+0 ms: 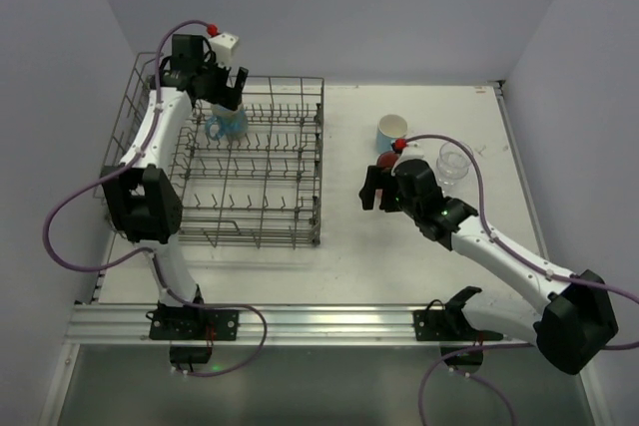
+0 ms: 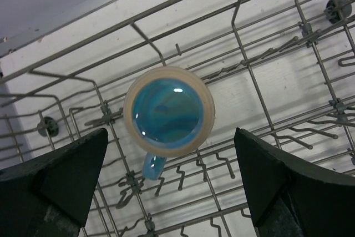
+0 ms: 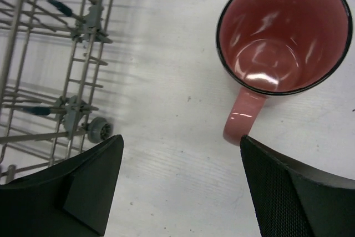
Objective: Unload the cups from the dish rack
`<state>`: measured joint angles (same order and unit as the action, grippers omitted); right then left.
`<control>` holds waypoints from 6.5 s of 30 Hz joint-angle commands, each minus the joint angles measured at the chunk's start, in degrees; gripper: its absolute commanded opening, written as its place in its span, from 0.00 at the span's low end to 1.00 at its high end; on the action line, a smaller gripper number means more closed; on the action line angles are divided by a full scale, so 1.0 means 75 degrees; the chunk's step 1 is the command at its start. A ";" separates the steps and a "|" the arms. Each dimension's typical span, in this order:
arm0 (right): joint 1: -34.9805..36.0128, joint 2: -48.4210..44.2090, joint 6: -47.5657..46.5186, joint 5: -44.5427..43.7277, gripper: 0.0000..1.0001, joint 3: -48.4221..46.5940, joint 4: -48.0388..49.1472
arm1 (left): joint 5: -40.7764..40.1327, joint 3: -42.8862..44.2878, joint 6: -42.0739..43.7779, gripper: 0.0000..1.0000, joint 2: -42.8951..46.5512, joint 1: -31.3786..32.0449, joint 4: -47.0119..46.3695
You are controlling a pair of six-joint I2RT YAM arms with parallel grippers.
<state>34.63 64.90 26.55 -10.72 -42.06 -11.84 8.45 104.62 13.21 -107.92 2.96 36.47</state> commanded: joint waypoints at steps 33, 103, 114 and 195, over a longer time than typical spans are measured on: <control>0.0304 -0.0545 -0.0282 0.1289 0.88 0.0241 0.0418 | 0.0397 0.1766 0.1239 1.00 -0.2380 -0.0114 0.1712; 0.0316 -0.1295 0.1136 0.3241 0.88 -0.1235 0.0357 | 0.3362 -0.4312 -0.7471 0.00 0.5749 0.0250 -0.8190; 0.0316 -0.0007 0.2307 0.5296 0.88 -0.0978 0.5032 | 0.1841 -0.7994 -1.0971 0.00 0.6571 0.1244 -1.2923; 0.0562 0.3686 0.3703 0.7031 0.39 -0.3157 0.8527 | 0.0350 -0.9730 -1.2320 0.00 0.5741 0.2617 -1.6066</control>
<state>38.26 92.99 55.29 42.72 -62.57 51.18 12.47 30.11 -77.60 -66.11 22.15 -68.79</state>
